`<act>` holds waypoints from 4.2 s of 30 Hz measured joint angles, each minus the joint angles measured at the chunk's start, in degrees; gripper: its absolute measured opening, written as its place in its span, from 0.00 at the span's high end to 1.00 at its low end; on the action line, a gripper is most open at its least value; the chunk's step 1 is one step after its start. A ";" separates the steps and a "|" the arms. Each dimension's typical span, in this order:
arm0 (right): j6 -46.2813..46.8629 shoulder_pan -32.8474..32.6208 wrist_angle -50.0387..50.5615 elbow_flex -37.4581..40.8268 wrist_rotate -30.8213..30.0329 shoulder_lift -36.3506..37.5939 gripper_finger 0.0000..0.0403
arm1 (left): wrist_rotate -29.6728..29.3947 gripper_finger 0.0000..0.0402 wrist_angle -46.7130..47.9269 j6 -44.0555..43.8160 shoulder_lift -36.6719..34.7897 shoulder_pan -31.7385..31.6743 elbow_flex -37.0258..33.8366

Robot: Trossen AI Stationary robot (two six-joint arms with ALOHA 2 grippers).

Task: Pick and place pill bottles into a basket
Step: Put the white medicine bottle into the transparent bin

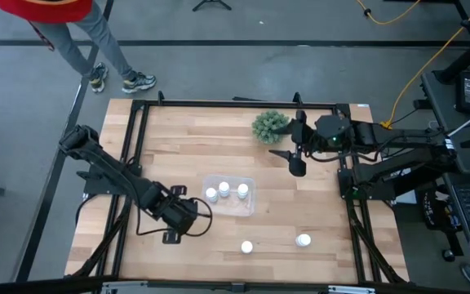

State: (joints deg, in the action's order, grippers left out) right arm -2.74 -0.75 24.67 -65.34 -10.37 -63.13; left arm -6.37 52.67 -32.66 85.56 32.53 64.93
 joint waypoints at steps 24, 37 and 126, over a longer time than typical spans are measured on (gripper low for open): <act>-0.04 1.42 7.45 -0.02 -0.02 3.24 0.28 | 0.93 0.61 2.19 20.63 0.00 -14.87 8.36; 1.11 1.40 12.02 -0.02 -0.09 6.36 0.28 | 4.90 0.61 -2.96 24.29 2.60 -20.01 11.33; 2.27 1.40 14.38 0.02 -0.13 6.95 0.28 | 11.96 0.43 -6.24 27.27 12.37 -19.77 7.21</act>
State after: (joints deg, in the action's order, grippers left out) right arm -0.47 0.64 39.05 -65.32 -10.50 -56.18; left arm 5.59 46.44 -5.39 97.93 12.75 72.14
